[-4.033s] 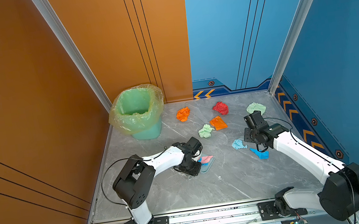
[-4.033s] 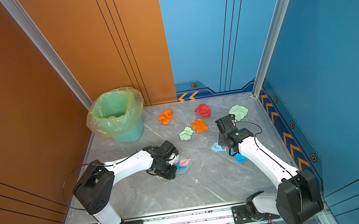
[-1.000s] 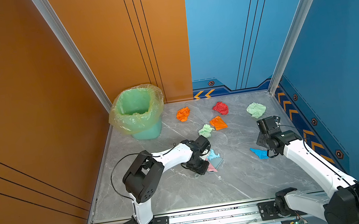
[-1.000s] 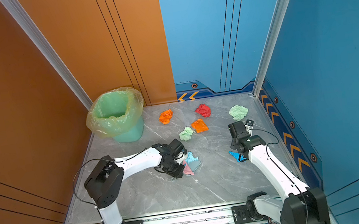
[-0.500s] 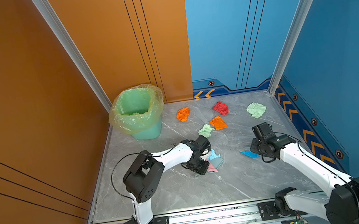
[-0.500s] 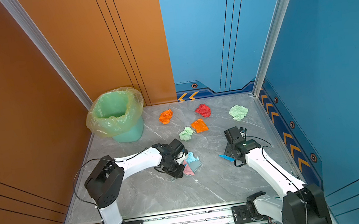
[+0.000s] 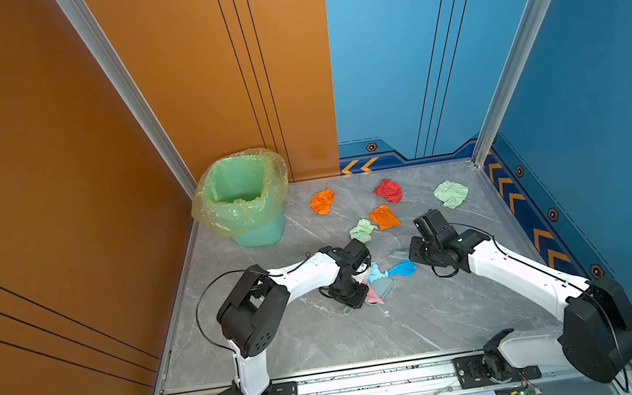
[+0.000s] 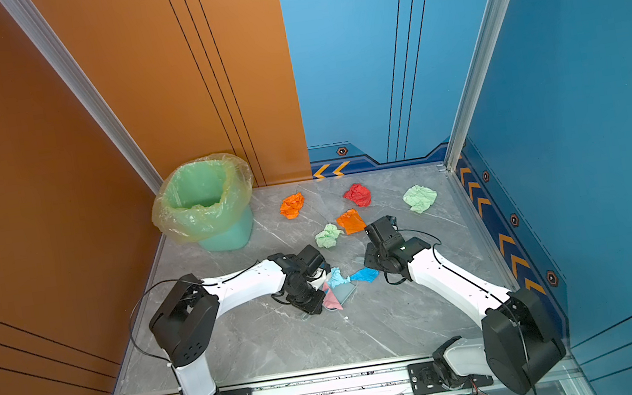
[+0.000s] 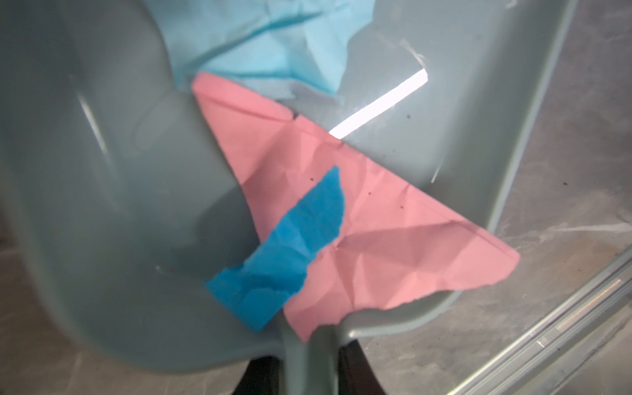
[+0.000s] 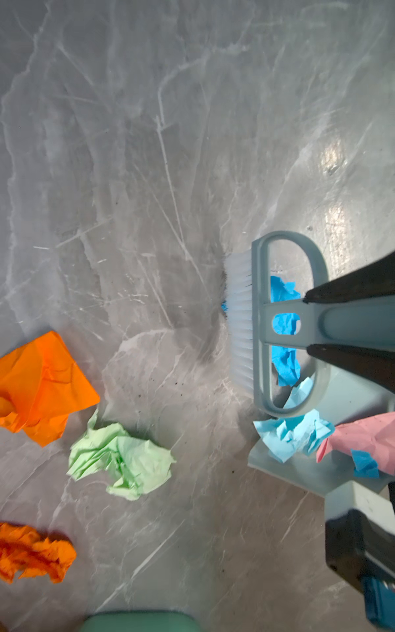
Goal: Sweep away the paper scraps from the table
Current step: 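Move the brush back out behind the remaining blue scrap, then sweep the blue scrap into the dustpan with the right gripper's brush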
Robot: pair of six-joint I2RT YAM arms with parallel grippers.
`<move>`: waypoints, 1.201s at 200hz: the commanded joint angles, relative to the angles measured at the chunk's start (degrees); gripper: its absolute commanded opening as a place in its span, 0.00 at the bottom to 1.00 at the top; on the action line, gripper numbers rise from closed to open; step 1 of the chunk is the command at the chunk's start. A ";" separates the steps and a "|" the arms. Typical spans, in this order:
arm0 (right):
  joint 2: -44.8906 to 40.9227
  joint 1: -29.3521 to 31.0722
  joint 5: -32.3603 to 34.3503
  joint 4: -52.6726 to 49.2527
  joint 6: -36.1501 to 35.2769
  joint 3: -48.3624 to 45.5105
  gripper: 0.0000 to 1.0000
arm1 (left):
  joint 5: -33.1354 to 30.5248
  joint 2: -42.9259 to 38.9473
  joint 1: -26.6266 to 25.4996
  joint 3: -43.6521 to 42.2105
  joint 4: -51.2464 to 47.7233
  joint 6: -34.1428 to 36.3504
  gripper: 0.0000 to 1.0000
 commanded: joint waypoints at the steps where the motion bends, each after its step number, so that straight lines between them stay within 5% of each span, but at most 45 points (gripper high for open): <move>1: -1.68 -0.44 4.72 -0.15 -3.42 3.21 0.00 | 0.96 2.87 -0.85 -0.68 -2.90 0.18 0.00; 73: -3.14 -5.12 11.38 -8.98 -8.32 2.84 0.00 | 1.61 3.21 -0.84 -0.35 -3.20 0.29 0.00; 240: -0.33 -3.43 7.83 -7.92 -9.20 0.86 0.00 | -1.56 -3.62 0.39 1.56 -10.46 1.79 0.00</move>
